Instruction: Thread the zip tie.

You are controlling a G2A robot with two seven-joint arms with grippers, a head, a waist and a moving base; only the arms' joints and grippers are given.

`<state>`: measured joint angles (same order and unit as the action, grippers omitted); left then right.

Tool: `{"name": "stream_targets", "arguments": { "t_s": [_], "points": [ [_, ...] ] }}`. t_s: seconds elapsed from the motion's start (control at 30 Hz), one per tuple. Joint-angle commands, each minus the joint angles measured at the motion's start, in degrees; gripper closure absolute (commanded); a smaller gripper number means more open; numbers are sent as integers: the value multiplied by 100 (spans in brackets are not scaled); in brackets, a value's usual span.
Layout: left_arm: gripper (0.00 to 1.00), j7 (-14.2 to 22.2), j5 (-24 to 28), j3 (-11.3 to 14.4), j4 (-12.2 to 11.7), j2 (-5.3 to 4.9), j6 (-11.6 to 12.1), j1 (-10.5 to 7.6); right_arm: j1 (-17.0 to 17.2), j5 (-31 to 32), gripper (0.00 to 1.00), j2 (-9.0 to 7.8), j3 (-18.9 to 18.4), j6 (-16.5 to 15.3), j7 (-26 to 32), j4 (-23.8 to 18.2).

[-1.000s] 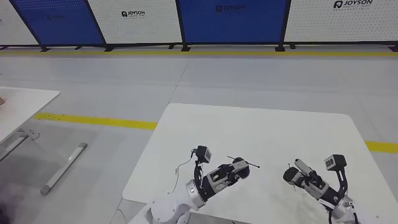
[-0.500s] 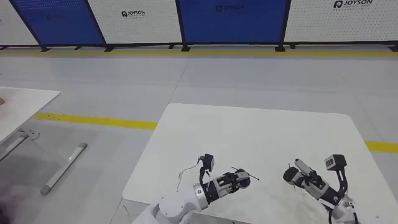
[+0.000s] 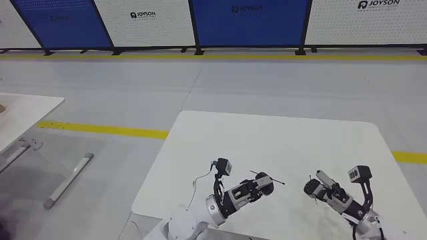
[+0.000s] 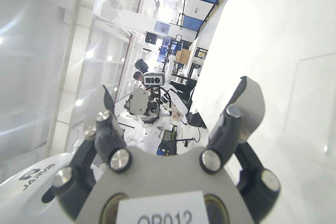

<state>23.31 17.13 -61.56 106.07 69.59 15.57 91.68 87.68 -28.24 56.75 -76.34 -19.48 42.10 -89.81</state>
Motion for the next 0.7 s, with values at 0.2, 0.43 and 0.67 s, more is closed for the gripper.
{"name": "stream_targets", "arguments": {
  "t_s": [0.2, 0.43, 0.67],
  "points": [
    [100, -54, 48, 51, -311, 5, -134, -57, 0, 0, 0, 0, 0, 0, 0, 0],
    [100, 81, 371, 252, -820, 42, -76, -213, 0, 0, 0, 0, 0, 0, 0, 0],
    [100, 81, 371, 252, -820, 42, -76, -213, -35, 387, 0, -12, -104, 0, -153, -176]
  ]
}}
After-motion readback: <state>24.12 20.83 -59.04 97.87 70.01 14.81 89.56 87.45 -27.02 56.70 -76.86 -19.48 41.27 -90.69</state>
